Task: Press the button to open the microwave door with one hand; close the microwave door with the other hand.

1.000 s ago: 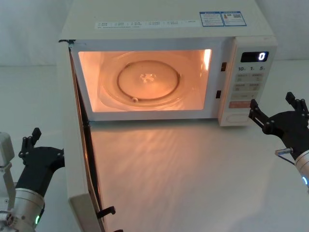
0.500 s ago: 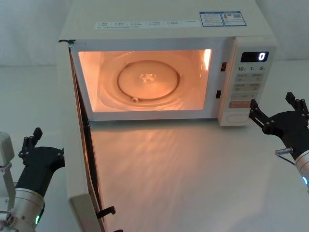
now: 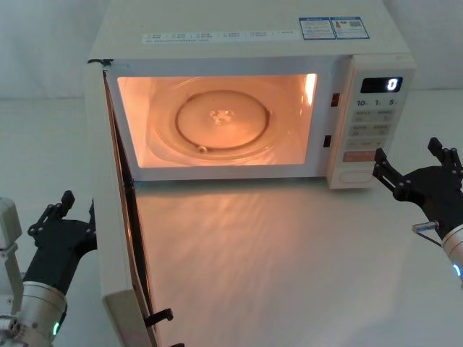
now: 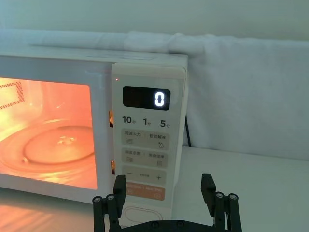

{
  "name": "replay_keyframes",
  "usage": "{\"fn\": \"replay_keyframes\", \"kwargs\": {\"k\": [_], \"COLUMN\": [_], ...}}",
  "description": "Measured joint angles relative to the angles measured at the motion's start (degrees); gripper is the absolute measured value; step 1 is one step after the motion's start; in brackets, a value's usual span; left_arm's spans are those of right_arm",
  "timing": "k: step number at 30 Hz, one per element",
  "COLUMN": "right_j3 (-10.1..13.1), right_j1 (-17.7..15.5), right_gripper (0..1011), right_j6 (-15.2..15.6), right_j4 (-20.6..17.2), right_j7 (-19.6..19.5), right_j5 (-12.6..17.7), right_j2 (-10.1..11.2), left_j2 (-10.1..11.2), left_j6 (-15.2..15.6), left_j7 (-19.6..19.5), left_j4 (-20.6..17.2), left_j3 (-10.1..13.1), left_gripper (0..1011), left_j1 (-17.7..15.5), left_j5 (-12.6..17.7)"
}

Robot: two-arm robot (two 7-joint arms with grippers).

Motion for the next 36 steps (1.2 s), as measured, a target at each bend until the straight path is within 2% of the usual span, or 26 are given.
{"fn": "replay_keyframes", "kwargs": {"k": [1, 4, 5, 7, 8, 11, 16, 32, 36], "right_j3": [0.0, 0.0, 0.0, 0.0, 0.0, 0.0, 0.0, 0.0, 0.0], "right_j1": [0.0, 0.0, 0.0, 0.0, 0.0, 0.0, 0.0, 0.0, 0.0], "right_gripper": [1002, 1002, 1003, 1002, 1002, 1002, 1002, 1002, 1002], "right_j6": [0.0, 0.0, 0.0, 0.0, 0.0, 0.0, 0.0, 0.0, 0.0], "right_j4": [0.0, 0.0, 0.0, 0.0, 0.0, 0.0, 0.0, 0.0, 0.0], "right_j7": [0.0, 0.0, 0.0, 0.0, 0.0, 0.0, 0.0, 0.0, 0.0], "right_j5": [0.0, 0.0, 0.0, 0.0, 0.0, 0.0, 0.0, 0.0, 0.0], "right_j2": [0.0, 0.0, 0.0, 0.0, 0.0, 0.0, 0.0, 0.0, 0.0], "left_j2": [0.0, 0.0, 0.0, 0.0, 0.0, 0.0, 0.0, 0.0, 0.2], "left_j6": [0.0, 0.0, 0.0, 0.0, 0.0, 0.0, 0.0, 0.0, -0.8], "left_j7": [0.0, 0.0, 0.0, 0.0, 0.0, 0.0, 0.0, 0.0, -2.3], "left_j4": [0.0, 0.0, 0.0, 0.0, 0.0, 0.0, 0.0, 0.0, 0.0], "left_j3": [0.0, 0.0, 0.0, 0.0, 0.0, 0.0, 0.0, 0.0, -0.1], "left_gripper": [452, 390, 328, 266, 266, 129, 0, 0, 0], "left_j1": [0.0, 0.0, 0.0, 0.0, 0.0, 0.0, 0.0, 0.0, 0.2], "left_j5": [0.0, 0.0, 0.0, 0.0, 0.0, 0.0, 0.0, 0.0, 0.0]}}
